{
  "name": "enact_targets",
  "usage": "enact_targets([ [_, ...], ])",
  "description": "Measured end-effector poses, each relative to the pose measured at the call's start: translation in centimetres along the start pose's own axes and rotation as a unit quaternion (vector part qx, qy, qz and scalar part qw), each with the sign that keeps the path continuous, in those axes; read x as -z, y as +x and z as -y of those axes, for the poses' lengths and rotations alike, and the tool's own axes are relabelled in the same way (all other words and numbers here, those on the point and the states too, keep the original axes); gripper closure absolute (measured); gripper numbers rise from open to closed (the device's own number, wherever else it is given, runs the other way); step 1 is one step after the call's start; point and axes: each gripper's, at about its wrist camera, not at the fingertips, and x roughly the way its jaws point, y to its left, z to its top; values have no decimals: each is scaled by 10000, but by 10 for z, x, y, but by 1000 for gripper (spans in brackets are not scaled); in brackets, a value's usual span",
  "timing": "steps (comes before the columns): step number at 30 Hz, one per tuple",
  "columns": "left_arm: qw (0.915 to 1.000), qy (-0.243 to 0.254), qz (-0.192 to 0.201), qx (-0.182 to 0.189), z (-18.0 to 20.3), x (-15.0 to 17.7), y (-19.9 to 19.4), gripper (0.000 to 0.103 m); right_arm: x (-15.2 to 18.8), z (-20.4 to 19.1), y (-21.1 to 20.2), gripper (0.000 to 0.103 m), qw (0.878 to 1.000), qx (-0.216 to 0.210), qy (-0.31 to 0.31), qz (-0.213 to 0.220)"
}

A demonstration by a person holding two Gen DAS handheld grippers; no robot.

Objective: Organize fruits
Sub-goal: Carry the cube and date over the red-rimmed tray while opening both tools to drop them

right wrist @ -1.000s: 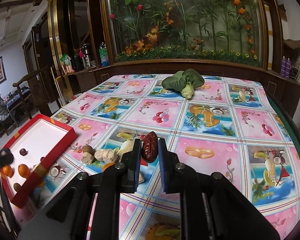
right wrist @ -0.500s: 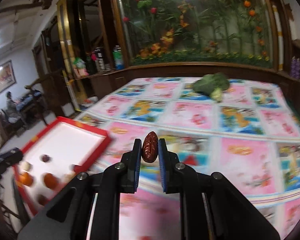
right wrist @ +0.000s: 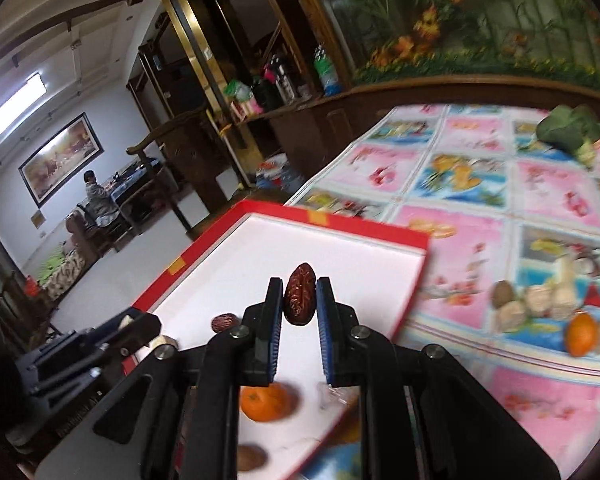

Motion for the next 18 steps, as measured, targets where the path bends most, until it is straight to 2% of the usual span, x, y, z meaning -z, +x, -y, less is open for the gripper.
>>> enact_targets([
  [5, 9995, 149, -132, -256, 3, -2, 17, 83, -1, 1, 35, 84, 9988, 39, -26, -480],
  [18, 9972, 383, -392, -501, 14, -3, 34, 83, 6, 6, 37, 84, 9966, -81, -145, -809],
])
